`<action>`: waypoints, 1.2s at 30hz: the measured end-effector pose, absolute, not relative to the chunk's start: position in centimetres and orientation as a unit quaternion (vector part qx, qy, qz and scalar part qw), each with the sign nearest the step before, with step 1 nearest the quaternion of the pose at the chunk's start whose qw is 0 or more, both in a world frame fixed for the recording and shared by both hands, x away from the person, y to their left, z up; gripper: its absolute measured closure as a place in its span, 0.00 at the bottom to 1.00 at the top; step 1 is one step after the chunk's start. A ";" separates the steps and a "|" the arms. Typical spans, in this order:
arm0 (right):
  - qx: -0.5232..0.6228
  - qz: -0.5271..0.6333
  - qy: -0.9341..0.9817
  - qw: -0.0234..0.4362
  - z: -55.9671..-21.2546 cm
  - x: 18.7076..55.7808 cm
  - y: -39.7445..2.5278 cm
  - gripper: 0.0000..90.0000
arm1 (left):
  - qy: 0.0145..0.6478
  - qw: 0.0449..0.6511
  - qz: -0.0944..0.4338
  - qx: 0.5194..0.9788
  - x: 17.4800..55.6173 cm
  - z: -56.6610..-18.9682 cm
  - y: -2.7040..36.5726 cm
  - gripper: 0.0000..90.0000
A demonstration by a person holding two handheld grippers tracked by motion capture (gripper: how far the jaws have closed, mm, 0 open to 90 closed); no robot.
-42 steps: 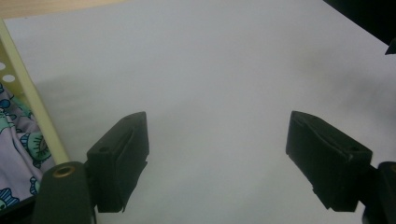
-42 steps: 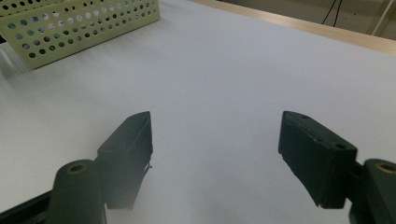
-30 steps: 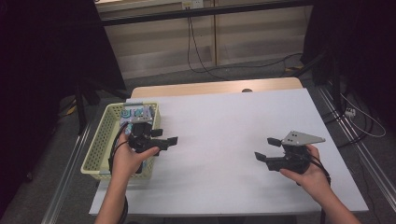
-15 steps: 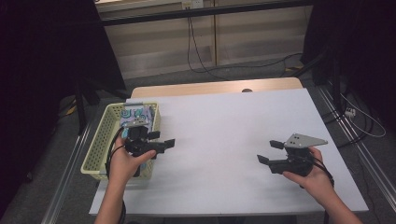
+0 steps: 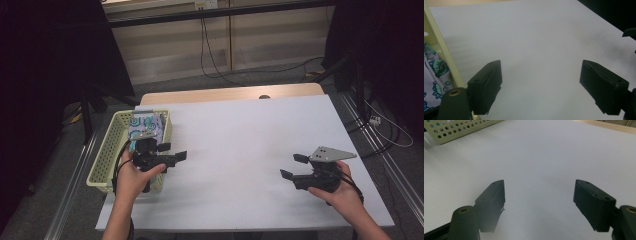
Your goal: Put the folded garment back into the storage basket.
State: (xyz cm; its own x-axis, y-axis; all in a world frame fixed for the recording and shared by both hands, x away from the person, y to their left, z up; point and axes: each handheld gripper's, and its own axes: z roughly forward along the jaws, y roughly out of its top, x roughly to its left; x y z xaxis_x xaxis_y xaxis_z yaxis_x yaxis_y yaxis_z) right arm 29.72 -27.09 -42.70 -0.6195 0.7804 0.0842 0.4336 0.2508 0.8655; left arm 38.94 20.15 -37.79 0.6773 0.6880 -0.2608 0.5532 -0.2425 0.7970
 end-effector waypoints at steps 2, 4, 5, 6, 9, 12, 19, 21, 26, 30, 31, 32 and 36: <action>0.396 0.466 0.769 0.185 -42.8 29.6 -27.2 0.28 | 0.393 0.475 0.070 0.784 38.8 -37.7 20.3 0.20; 0.396 0.465 0.770 0.185 -42.8 29.6 -27.2 0.28 | 0.392 0.477 0.070 0.784 38.7 -37.7 20.3 0.20; 0.396 0.465 0.769 0.186 -42.8 29.6 -27.3 0.28 | 0.390 0.478 0.070 0.784 38.6 -37.7 20.4 0.20; 0.396 0.466 0.769 0.186 -42.8 29.6 -27.3 0.28 | 0.388 0.479 0.071 0.784 38.6 -37.7 20.5 0.19; 0.398 0.466 0.768 0.186 -42.8 29.4 -27.4 0.28 | 0.385 0.482 0.074 0.784 38.3 -37.7 20.7 0.18; 0.398 0.465 0.768 0.186 -42.8 29.3 -27.6 0.28 | 0.384 0.486 0.077 0.781 38.1 -37.7 21.0 0.17; 0.400 0.464 0.768 0.186 -42.8 29.0 -27.8 0.28 | 0.378 0.496 0.086 0.777 37.6 -37.8 21.7 0.17; 0.399 0.464 0.769 0.186 -42.8 29.0 -27.9 0.28 | 0.375 0.498 0.087 0.777 37.5 -37.9 21.8 0.16; 0.399 0.464 0.768 0.188 -42.8 28.8 -28.1 0.28 | 0.374 0.499 0.090 0.777 37.3 -38.3 22.3 0.15; 0.400 0.463 0.768 0.188 -42.8 28.7 -28.2 0.27 | 0.372 0.502 0.097 0.775 37.1 -38.4 22.7 0.14; 0.401 0.463 0.768 0.188 -42.9 28.7 -28.2 0.28 | 0.370 0.504 0.100 0.774 37.0 -38.5 22.8 0.14; 0.401 0.463 0.768 0.187 -42.9 28.7 -28.3 0.27 | 0.367 0.505 0.101 0.775 36.9 -38.5 22.9 0.13; 0.401 0.464 0.767 0.189 -42.8 28.6 -28.4 0.27 | 0.363 0.510 0.108 0.772 36.7 -38.6 23.3 0.13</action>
